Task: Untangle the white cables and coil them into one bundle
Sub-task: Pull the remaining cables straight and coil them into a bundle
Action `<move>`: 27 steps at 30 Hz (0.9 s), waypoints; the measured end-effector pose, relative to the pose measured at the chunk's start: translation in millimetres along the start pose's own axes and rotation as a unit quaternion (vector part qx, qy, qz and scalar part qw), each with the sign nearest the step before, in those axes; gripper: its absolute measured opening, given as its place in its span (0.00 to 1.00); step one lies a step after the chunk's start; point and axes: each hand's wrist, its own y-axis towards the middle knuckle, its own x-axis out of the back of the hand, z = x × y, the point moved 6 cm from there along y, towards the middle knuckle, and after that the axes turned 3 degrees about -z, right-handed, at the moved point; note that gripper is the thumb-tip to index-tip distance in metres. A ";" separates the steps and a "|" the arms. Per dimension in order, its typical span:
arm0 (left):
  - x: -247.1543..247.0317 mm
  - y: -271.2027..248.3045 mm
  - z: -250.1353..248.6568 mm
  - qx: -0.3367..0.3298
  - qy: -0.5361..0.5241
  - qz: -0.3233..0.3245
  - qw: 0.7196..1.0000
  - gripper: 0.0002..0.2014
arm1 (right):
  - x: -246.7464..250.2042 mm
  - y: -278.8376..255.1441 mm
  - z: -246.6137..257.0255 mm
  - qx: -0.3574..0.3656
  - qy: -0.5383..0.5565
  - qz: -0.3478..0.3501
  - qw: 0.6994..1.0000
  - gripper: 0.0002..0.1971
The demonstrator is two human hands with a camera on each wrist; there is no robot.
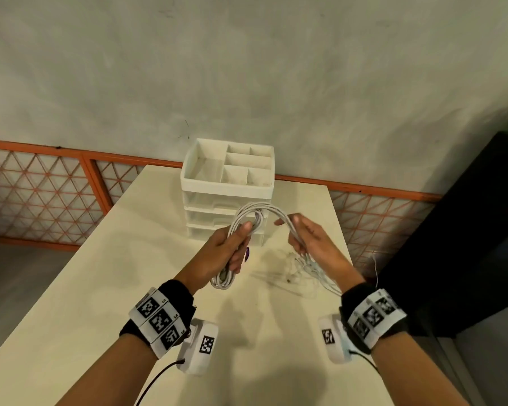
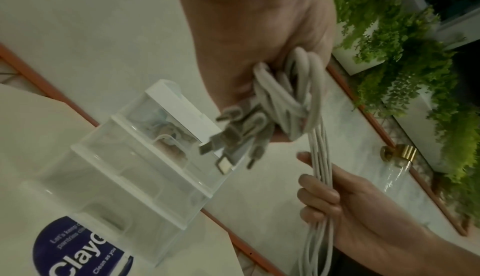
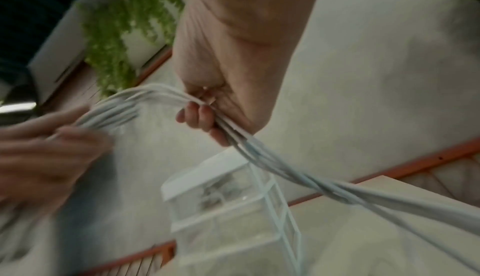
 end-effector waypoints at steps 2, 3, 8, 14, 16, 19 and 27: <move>-4.4 2.6 -0.7 -0.024 -0.016 -0.004 1.000 0.20 | -15.9 -6.2 -2.0 0.007 0.013 -0.039 0.999 0.18; -7.7 4.4 -0.6 -0.030 -0.021 -0.009 0.999 0.19 | -23.7 -7.9 -2.7 0.001 0.023 -0.060 0.998 0.17; -15.3 14.2 -0.6 -0.066 -0.015 -0.040 0.997 0.17 | -50.4 -13.8 4.5 -0.010 0.044 -0.092 0.995 0.18; -12.2 17.4 8.0 -0.033 -0.009 -0.073 0.997 0.19 | -49.5 -11.0 12.9 0.027 -0.039 -0.107 0.993 0.24; -9.2 18.2 12.3 -0.012 -0.008 -0.090 0.996 0.19 | -49.6 -10.0 9.2 0.029 -0.086 -0.085 0.992 0.21; -5.5 19.6 19.5 0.014 -0.012 -0.121 0.993 0.21 | -51.9 -7.8 2.5 0.005 -0.150 -0.015 0.989 0.16; -8.3 24.7 23.7 0.004 -0.002 -0.148 0.989 0.25 | -60.9 -11.1 -4.2 -0.074 -0.146 0.126 0.978 0.21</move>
